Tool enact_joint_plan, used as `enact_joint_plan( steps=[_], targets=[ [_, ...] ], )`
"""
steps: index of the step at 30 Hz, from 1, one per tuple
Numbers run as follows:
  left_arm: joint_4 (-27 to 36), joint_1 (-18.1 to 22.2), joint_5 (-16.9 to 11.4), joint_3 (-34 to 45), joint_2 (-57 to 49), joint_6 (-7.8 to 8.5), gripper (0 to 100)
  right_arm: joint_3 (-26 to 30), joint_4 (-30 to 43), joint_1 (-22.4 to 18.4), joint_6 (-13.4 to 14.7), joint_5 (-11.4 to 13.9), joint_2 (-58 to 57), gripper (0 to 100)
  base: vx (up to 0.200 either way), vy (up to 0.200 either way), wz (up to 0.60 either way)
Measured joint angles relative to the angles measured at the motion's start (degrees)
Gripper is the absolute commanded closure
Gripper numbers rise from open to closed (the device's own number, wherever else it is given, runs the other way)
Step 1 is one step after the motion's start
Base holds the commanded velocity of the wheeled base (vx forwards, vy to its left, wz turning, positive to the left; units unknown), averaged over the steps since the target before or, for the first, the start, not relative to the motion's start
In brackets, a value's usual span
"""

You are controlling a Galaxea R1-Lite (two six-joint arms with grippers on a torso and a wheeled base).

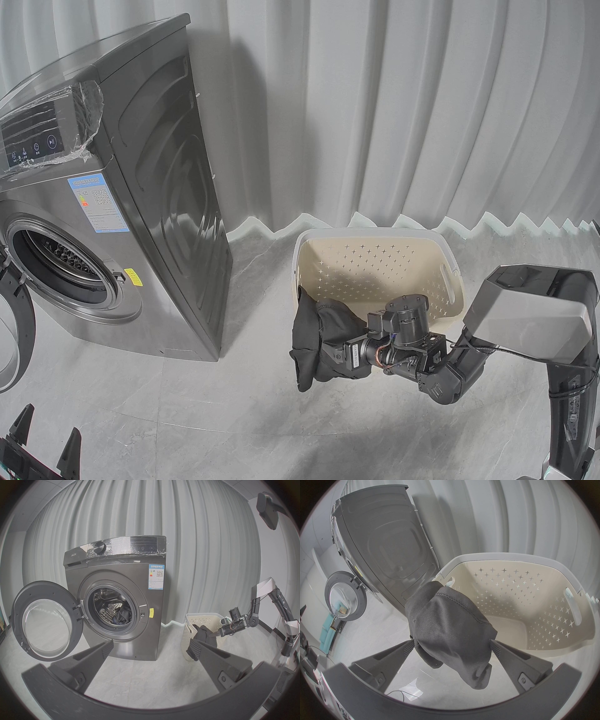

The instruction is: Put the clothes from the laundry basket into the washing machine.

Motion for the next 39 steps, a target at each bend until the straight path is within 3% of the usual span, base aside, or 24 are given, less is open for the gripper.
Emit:
enact_joint_plan(
  steps=[1, 10, 21, 29, 39],
  targets=[
    [0.0, 0.0, 0.0, 0.0, 0.0, 0.02, 0, -0.3, -0.1, 0.0, 0.0, 0.0, 0.3, 100, 0.000, 0.000, 0.00],
    [0.0, 0.0, 0.0, 0.0, 0.0, 0.05, 0, -1.2, -3.2, 0.6, 0.0, 0.2, 2.2, 100, 0.000, 0.000, 0.00],
    [0.0, 0.0, 0.0, 0.0, 0.0, -0.04, 0, 1.7, -3.4, 1.3, 0.2, 0.0, -0.6, 100, 0.000, 0.000, 0.00],
    [0.0, 0.0, 0.0, 0.0, 0.0, -0.04, 0, 8.3, -3.5, 1.8, 0.5, -1.2, -12.6, 100, 0.000, 0.000, 0.00],
    [0.0, 0.0, -0.1, 0.0, 0.0, -0.01, 0, 12.6, -3.1, 2.7, 0.6, -2.2, -30.9, 100, 0.000, 0.000, 0.00]
  ],
)
